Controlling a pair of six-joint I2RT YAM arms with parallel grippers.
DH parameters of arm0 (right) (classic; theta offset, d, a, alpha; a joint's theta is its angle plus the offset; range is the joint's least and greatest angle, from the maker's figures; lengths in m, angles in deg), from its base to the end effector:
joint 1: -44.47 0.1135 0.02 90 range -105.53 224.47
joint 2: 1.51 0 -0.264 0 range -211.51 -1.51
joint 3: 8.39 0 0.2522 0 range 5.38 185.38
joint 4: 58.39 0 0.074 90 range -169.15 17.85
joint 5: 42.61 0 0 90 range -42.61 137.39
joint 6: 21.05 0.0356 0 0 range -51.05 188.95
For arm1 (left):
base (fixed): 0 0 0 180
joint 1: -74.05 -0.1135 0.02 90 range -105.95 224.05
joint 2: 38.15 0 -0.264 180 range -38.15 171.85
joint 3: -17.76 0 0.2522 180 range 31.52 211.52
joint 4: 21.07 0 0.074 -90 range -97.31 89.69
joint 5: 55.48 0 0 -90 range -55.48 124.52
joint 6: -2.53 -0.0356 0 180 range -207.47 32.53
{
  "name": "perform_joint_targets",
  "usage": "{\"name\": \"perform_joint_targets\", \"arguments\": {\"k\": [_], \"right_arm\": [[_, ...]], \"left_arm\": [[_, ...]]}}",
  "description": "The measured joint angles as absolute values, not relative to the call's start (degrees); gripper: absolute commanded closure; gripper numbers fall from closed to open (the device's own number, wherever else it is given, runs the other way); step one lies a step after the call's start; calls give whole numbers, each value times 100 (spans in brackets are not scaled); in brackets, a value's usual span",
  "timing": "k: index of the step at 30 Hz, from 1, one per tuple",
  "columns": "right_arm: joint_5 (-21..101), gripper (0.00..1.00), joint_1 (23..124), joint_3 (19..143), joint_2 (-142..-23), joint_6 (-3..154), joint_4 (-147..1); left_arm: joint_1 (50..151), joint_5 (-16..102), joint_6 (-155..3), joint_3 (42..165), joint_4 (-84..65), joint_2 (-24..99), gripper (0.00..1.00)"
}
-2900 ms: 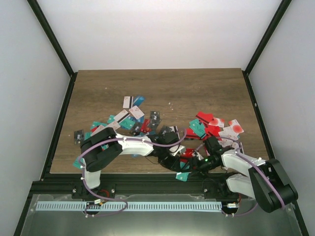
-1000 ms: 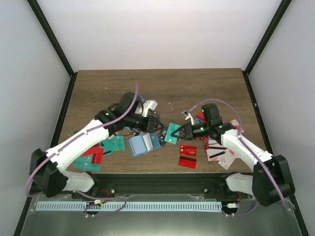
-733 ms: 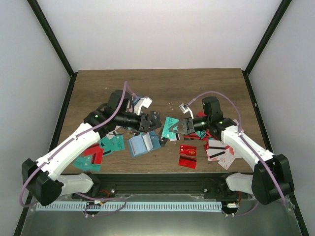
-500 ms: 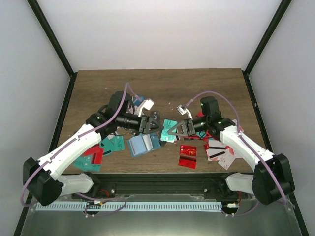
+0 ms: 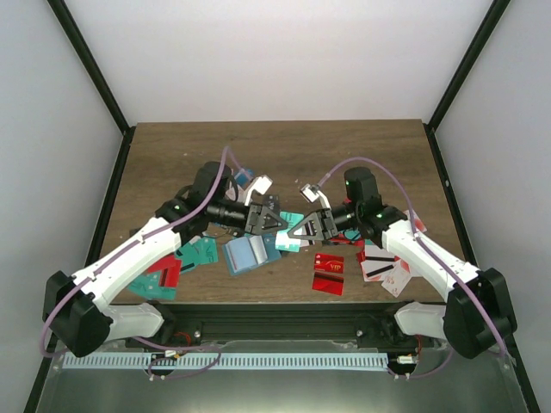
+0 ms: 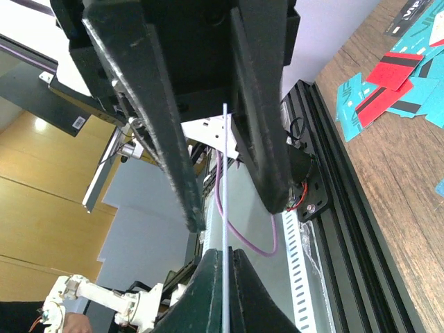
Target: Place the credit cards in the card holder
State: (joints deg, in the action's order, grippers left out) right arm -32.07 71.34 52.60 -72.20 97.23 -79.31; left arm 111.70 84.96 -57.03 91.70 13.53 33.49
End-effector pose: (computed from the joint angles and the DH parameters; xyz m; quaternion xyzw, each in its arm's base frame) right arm 0.2077 0.1445 0.2791 -0.3083 0.6719 0.6685 0.0806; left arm 0.1974 -0.1870 0.3225 0.2550 0.7779 -0.5536 0.1528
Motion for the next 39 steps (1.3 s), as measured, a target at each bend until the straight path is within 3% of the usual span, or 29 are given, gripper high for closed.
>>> {"name": "perform_joint_targets", "arguments": {"k": [2, 4, 5, 7, 8, 10, 14, 24, 32, 35, 37, 39], "right_arm": [[-3214, 99, 7143, 5260, -7220, 9731, -7905], [-3229, 99, 7167, 5262, -7236, 9740, -7887], [-3247, 93, 7174, 5266, -7255, 9753, -7887], [-3293, 54, 7167, 5295, -7299, 9790, -7879], [-3269, 46, 7169, 5327, -7325, 9823, -7892], [-3181, 41, 7193, 5378, -7362, 9884, -7876], [-2823, 46, 7198, 5282, -7292, 10477, -7301], [-2589, 69, 7200, 4493, -7133, 12544, -4744], [-2604, 98, 7198, 4484, -7231, 13346, -3699], [-2609, 99, 7198, 4475, -7319, 13489, -3540], [-2606, 99, 7198, 4475, -7349, 13537, -3525], [-2600, 99, 7198, 4488, -7382, 13456, -3630]], "left_arm": [[11192, 8516, -5647, 9124, 1278, 3349, 95], [11222, 8537, -5537, 9096, 1158, 3349, 96], [11235, 8559, -5485, 9091, 1106, 3351, 96], [11244, 8542, -5389, 9083, 1034, 3351, 96], [11246, 8487, -5301, 9074, 972, 3351, 96], [11264, 8321, -5116, 9043, 776, 3333, 96], [11126, 7989, -4556, 8744, 310, 3036, 96], [11056, 7602, -3769, 8204, -426, 2481, 96], [11056, 7552, -3636, 8193, -593, 2479, 96], [11054, 7545, -3623, 8189, -643, 2468, 96], [11050, 7528, -3623, 8165, -647, 2468, 90], [11050, 7471, -3640, 8154, -606, 2466, 73]]}}
